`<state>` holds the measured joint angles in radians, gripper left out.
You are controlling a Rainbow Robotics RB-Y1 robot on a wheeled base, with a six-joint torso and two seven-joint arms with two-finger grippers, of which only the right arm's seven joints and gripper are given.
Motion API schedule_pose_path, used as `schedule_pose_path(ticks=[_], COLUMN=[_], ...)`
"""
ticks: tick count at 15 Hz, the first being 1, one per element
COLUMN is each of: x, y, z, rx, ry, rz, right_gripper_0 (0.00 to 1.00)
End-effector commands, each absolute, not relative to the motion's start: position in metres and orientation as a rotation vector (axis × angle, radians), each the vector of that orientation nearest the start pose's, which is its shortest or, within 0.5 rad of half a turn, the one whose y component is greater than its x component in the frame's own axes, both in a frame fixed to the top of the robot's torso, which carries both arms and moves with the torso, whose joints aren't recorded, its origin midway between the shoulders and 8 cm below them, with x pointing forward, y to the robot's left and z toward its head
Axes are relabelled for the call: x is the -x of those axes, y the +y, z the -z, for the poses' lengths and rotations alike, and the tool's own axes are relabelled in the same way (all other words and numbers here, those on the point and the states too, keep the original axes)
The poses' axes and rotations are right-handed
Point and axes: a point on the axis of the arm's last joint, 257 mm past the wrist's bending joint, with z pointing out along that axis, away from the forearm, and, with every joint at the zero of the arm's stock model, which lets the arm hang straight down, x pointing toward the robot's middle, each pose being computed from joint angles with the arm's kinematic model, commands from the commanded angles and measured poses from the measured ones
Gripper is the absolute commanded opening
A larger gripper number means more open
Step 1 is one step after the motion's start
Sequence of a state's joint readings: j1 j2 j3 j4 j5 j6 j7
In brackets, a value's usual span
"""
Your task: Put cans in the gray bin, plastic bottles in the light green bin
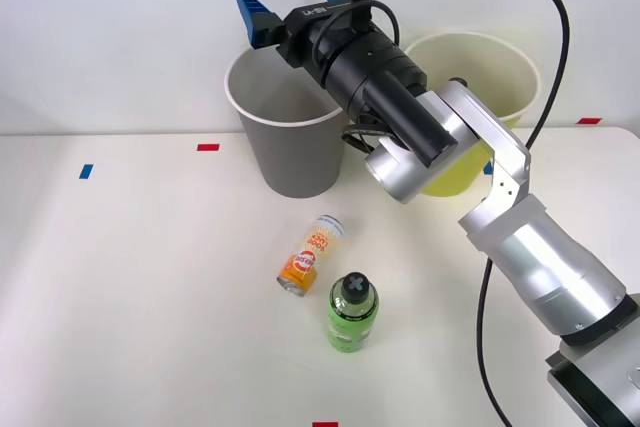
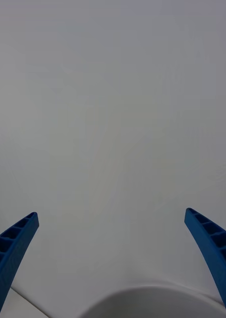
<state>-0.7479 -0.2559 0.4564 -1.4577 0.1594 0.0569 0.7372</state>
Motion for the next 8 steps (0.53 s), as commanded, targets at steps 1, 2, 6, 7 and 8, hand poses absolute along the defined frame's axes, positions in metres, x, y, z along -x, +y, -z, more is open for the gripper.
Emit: schedule_pose_path(ticks=[1, 2, 6, 7, 8], x=[-0.586, -0.578, -0.544, -0.534, -0.527], y=[0.045, 0.039, -0.004, -0.022, -0.033], z=[-0.059, -0.063, -0.076, -0.079, -0.08], rx=[0.395, 0.399, 0.359, 0.335, 0.314], ry=[1.153, 1.136, 1.075, 1.061, 1.052], rz=[-0.66, -0.66, -0.667, -0.659, -0.66], right_gripper_0=[1.0, 1.0, 1.0, 1.0, 1.0])
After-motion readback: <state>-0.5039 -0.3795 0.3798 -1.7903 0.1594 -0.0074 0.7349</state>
